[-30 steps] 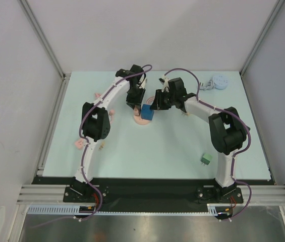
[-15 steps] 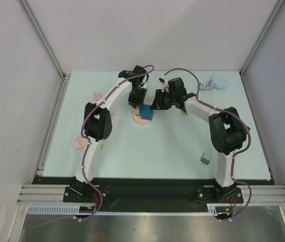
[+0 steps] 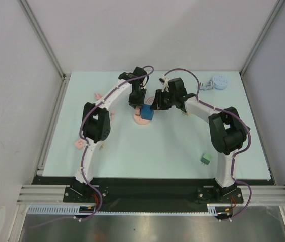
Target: Insert the plug
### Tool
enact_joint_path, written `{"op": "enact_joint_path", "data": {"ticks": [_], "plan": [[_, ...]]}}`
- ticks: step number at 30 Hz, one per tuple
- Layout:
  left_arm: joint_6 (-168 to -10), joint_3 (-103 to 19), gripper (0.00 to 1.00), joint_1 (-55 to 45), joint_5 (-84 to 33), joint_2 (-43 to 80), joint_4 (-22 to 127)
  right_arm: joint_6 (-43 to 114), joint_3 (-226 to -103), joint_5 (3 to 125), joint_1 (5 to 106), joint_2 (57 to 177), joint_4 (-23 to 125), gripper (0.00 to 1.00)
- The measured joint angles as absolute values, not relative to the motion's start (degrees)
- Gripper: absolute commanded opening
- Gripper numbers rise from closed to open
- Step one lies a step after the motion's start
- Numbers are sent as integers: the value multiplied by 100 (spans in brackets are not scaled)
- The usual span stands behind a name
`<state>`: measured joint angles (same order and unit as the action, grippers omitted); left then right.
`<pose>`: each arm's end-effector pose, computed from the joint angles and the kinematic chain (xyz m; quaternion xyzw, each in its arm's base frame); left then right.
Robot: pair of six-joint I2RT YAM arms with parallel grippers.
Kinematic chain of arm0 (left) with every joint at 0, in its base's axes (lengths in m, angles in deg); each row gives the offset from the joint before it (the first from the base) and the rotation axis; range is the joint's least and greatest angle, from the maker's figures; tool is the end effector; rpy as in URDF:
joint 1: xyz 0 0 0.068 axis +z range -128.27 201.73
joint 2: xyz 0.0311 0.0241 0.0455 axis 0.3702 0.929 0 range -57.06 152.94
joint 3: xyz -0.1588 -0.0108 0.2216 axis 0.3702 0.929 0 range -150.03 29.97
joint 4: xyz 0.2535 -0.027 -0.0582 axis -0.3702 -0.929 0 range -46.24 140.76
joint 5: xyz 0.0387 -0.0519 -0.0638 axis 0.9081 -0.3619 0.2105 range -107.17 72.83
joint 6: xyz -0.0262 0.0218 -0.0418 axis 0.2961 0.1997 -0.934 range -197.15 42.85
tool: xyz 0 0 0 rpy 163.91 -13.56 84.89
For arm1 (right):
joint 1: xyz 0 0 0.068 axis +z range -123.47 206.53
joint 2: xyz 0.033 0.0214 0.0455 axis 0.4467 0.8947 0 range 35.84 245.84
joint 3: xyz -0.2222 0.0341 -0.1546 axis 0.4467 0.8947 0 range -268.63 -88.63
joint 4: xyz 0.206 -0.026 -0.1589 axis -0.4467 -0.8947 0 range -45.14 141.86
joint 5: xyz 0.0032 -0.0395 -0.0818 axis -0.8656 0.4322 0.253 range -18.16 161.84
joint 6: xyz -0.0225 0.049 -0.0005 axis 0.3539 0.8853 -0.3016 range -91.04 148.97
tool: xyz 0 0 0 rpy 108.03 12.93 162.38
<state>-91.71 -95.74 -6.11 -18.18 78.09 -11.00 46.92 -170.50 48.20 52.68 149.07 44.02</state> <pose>0.4366 -0.2313 0.2149 0.1155 0.9797 -0.0672 0.1491 0.3951 0.2098 0.2125 -0.1507 0.8757 0.3291 0.3196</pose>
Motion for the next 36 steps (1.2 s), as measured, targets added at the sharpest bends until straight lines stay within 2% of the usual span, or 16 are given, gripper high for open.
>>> {"op": "enact_joint_path", "data": {"ticks": [1,2,3,8,11,18,24,27,28,30,31,32,33,36], "plan": [[-9178,-9569,26,-615,-1794,7798,-1096,4692,-17050,4820,5266,14904,4400,35],[-9184,-9567,36,-622,-1775,7793,-1096,4692,-17045,4822,5266,14902,4402,35],[-9191,-9567,40,-628,-1755,7793,-1096,4692,-17041,4824,5266,14898,4402,35],[-9204,-9427,57,-633,-1637,7793,-1201,4690,-17035,4857,5260,14891,4393,38],[-9215,-9355,64,-639,-1573,7793,-1253,4690,-17035,4859,5262,14887,4361,39],[-9211,-9445,71,-613,-1523,7793,-1365,4690,-17048,4861,5253,14885,4308,39],[-9217,-10116,72,-427,-1855,7783,-1445,4690,-17096,4870,5253,14885,4229,38],[-9254,-10081,63,-241,-2325,7662,-1233,4690,-17109,4863,5275,14885,4199,38],[-9270,-9947,48,-184,-2474,7573,-1107,4690,-17118,4866,5284,14885,4186,38],[-9307,-9576,30,-88,-2682,7313,-960,4688,-17131,4866,5286,14885,4153,38],[-9307,-9394,14,-51,-2752,7177,-901,4688,-17137,4863,5286,14885,4125,38],[-9285,-9209,7,-23,-2800,7048,-812,4688,-17146,4866,5288,14885,4109,38],[-9263,-8973,2,10,-2826,6889,-726,4685,-17159,4866,5293,14885,4081,38],[-9204,-8197,0,56,-2856,6384,-440,4683,-17185,4868,5299,14885,4013,38]]}}
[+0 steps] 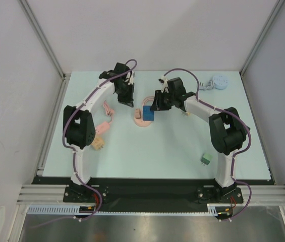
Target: Insert the plug
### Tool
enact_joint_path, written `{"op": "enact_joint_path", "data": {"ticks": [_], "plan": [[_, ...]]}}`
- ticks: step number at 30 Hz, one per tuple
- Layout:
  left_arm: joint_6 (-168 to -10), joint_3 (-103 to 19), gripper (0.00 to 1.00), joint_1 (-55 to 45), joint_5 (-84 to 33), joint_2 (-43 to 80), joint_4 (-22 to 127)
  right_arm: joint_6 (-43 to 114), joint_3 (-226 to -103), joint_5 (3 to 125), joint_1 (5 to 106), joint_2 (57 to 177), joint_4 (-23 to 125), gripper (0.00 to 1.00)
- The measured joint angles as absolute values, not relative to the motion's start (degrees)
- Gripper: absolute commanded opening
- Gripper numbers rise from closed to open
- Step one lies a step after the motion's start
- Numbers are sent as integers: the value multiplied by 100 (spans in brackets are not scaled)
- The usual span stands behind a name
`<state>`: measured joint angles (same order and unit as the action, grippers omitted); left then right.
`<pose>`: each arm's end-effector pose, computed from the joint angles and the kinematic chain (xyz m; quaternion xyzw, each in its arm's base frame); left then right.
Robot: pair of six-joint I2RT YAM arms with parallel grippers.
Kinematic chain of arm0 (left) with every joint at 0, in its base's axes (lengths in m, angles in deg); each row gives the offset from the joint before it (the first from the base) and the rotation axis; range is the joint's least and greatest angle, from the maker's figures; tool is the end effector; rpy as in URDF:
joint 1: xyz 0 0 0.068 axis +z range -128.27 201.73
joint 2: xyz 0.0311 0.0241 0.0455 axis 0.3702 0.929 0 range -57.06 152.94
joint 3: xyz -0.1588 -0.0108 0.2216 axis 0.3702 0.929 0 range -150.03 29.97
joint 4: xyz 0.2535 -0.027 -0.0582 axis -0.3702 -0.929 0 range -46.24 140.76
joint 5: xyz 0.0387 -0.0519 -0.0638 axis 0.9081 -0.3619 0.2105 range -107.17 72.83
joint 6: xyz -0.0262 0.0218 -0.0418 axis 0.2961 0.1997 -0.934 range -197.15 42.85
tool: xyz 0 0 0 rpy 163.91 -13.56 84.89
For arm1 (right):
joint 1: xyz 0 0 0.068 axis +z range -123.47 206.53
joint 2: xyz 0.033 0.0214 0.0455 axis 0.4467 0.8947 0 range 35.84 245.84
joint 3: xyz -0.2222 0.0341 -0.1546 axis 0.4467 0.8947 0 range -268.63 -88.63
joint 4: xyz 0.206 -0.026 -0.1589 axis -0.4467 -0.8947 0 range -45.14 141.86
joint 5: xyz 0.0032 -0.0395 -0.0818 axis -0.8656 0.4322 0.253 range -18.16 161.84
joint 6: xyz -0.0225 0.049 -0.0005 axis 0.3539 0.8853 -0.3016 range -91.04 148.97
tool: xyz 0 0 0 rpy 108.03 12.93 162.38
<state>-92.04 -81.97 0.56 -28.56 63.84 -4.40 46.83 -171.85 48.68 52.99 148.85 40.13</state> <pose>0.4214 -0.1707 0.2631 0.0753 0.9671 -0.1610 0.1820 0.3926 0.2110 0.2161 -0.1491 0.8846 0.3212 0.3034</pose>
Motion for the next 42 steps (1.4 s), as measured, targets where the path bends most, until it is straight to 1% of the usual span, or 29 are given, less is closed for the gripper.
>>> {"op": "enact_joint_path", "data": {"ticks": [4,8,18,22,36,42], "plan": [[-9202,-7432,0,47,-3058,5942,-114,4683,-17212,4870,5308,14885,3948,38],[-9211,-7075,0,25,-3283,5837,264,4683,-17244,4879,5312,14887,3899,38],[-9267,-6691,0,-191,-3462,5971,1018,4681,-17244,4890,5321,14887,3886,36],[-9309,-6601,0,-313,-3364,5960,1234,4666,-17244,4892,5321,14887,3882,36],[-9383,-6592,0,-333,-3235,5940,1241,4659,-17247,4898,5321,14887,3875,36],[-9466,-6216,0,-322,-3237,5750,1608,4642,-17247,4898,5321,14887,3875,36]]}}
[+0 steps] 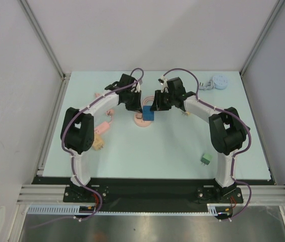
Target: Insert the plug
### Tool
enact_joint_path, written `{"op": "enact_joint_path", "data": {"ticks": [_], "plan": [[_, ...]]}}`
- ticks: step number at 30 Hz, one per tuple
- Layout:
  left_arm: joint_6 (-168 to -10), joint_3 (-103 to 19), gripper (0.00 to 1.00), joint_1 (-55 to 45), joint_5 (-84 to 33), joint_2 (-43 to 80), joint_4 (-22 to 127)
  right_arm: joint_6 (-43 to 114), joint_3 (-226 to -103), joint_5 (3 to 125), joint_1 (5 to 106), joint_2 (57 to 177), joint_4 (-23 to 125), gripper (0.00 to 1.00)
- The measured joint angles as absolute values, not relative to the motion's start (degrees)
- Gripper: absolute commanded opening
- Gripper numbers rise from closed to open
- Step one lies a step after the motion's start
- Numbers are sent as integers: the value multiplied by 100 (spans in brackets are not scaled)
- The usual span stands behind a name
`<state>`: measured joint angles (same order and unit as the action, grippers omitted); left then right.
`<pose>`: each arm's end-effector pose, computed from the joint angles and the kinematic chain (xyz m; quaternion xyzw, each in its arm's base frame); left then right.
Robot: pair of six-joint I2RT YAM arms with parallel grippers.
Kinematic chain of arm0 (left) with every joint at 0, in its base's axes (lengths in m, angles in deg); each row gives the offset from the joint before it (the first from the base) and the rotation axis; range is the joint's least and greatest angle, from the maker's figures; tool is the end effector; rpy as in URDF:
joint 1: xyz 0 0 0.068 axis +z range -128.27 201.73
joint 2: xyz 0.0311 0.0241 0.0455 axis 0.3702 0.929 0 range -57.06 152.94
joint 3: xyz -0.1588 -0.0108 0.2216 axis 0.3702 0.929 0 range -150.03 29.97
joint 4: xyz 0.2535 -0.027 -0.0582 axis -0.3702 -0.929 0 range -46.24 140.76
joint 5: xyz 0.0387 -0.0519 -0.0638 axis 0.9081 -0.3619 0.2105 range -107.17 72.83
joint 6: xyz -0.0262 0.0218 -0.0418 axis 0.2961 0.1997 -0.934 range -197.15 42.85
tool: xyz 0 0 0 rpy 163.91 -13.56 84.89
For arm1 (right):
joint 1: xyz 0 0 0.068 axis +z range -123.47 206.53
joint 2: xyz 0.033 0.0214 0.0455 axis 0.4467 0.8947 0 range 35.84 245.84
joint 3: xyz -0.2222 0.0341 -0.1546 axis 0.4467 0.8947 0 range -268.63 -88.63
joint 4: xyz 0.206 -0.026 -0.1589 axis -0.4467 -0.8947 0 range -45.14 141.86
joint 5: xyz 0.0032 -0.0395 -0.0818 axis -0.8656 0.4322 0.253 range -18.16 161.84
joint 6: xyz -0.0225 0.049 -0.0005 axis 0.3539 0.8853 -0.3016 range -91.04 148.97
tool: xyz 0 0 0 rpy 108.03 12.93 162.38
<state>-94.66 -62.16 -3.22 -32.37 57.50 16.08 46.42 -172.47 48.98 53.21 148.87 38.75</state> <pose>0.3932 -0.1932 0.2245 0.0990 0.9462 -0.2199 0.2156 0.3917 0.2123 0.2175 -0.1519 0.8872 0.3168 0.2992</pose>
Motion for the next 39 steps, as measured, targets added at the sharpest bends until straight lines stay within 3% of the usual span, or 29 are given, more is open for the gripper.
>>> {"op": "enact_joint_path", "data": {"ticks": [30,34,38,39], "plan": [[-9696,-5089,1,-171,-3571,5278,2926,4576,-17268,4909,5327,14887,3834,36],[-9705,-5126,15,-147,-3602,5276,2893,4561,-17279,4909,5327,14887,3821,36],[-9652,-5342,38,-132,-3580,5282,2565,4552,-17321,4916,5332,14887,3735,36],[-9639,-5419,40,-121,-3576,5286,2449,4539,-17332,4931,5334,14887,3707,36]]}}
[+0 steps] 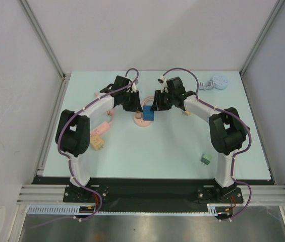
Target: Insert the plug
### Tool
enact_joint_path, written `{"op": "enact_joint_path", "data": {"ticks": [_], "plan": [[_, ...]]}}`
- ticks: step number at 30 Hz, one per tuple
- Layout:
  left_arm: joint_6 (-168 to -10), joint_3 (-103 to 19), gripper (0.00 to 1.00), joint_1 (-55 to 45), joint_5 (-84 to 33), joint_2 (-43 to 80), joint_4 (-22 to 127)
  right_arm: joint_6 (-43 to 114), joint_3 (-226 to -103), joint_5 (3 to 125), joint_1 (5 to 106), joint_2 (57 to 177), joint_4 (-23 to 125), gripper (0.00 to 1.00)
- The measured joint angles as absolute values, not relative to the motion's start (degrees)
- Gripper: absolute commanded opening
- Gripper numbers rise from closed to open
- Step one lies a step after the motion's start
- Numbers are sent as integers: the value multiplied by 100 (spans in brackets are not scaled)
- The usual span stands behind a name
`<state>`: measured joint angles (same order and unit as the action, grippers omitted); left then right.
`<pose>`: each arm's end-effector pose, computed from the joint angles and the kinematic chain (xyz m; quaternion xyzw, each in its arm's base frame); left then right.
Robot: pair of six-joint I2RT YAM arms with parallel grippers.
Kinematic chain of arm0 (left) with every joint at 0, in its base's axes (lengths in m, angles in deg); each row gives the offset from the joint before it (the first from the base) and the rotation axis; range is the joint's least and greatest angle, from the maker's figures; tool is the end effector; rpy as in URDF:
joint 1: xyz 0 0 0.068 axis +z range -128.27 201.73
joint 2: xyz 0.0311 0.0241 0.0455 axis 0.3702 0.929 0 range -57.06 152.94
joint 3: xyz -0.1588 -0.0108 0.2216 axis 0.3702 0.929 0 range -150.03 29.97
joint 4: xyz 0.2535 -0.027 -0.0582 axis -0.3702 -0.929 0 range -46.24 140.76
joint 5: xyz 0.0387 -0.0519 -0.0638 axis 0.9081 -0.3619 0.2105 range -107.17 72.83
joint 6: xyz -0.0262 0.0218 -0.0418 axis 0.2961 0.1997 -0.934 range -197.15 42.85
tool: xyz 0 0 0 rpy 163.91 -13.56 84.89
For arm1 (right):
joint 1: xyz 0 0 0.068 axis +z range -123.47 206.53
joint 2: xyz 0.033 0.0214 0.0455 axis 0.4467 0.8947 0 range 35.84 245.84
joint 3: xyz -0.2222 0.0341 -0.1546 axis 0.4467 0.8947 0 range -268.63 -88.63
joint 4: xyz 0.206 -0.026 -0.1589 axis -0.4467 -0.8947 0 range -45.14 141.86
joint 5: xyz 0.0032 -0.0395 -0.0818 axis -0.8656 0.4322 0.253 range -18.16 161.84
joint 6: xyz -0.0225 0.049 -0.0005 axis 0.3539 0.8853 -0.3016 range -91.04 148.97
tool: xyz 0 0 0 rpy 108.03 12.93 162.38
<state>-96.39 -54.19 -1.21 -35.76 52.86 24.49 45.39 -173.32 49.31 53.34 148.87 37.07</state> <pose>0.3852 -0.1753 0.2243 0.0826 0.9310 -0.2581 0.2446 0.3913 0.2130 0.2199 -0.1587 0.8892 0.3103 0.2965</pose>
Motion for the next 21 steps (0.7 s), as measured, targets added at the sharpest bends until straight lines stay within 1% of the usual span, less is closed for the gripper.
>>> {"op": "enact_joint_path", "data": {"ticks": [2,6,7,8,10,11,13,14,21], "plan": [[-9608,-5589,45,-95,-3558,5326,2246,4532,-17345,4942,5334,14887,3690,36],[-9536,-5915,43,-29,-3547,5448,2001,4517,-17354,4953,5332,14887,3644,36],[-9508,-5969,42,-18,-3549,5459,1947,4517,-17354,4953,5332,14887,3644,36],[-9497,-6015,35,-10,-3558,5464,1907,4517,-17354,4953,5332,14887,3639,36],[-9469,-6090,27,1,-3565,5466,1837,4517,-17360,4953,5334,14887,3631,36],[-9455,-6112,18,3,-3571,5466,1822,4517,-17362,4953,5334,14887,3628,36],[-9431,-6122,8,3,-3578,5466,1794,4517,-17365,4953,5334,14887,3626,36],[-9418,-6122,1,3,-3576,5466,1770,4517,-17365,4953,5334,14887,3626,36],[-9372,-5847,0,-10,-3549,5496,1846,4517,-17365,4951,5334,14887,3624,36]]}}
